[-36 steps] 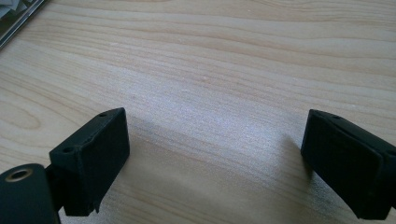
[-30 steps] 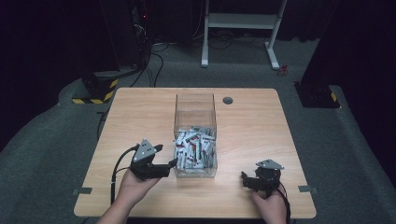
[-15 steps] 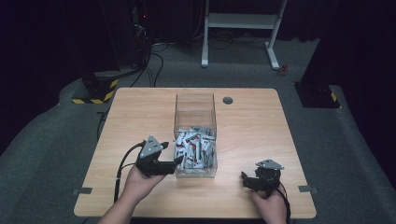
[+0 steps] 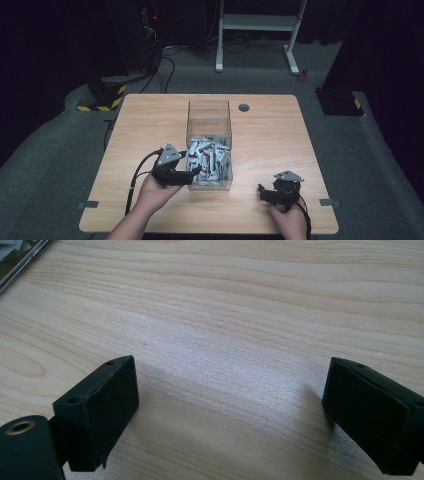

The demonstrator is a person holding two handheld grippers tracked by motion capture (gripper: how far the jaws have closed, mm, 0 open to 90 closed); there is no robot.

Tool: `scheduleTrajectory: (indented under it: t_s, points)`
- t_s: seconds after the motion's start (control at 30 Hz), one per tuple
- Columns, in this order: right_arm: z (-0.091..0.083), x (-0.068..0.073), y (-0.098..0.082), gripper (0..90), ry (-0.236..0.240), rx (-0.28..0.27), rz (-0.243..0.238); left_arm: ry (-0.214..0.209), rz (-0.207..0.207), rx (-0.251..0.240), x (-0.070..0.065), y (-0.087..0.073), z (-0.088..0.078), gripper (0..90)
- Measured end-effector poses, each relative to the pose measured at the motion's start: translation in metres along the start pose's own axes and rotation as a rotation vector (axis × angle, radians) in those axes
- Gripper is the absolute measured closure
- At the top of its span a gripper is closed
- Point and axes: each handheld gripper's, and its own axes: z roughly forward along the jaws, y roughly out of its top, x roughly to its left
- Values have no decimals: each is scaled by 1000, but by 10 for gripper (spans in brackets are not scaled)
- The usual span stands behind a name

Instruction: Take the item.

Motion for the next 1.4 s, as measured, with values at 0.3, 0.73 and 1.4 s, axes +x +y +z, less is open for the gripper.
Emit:
scheduleTrajectory:
  t_s: [0.3, 0.73, 1.4]
  points:
    - [0, 0, 0, 77, 2, 0, -1, -17, -1, 22, -3, 4, 11, 261]
    - [0, 0, 0, 77, 3, 1, -4, -20, 8, 33, -4, 4, 25, 353]
    - [0, 0, 0, 77, 6, 1, -5, -14, -37, 72, -4, 4, 38, 551]
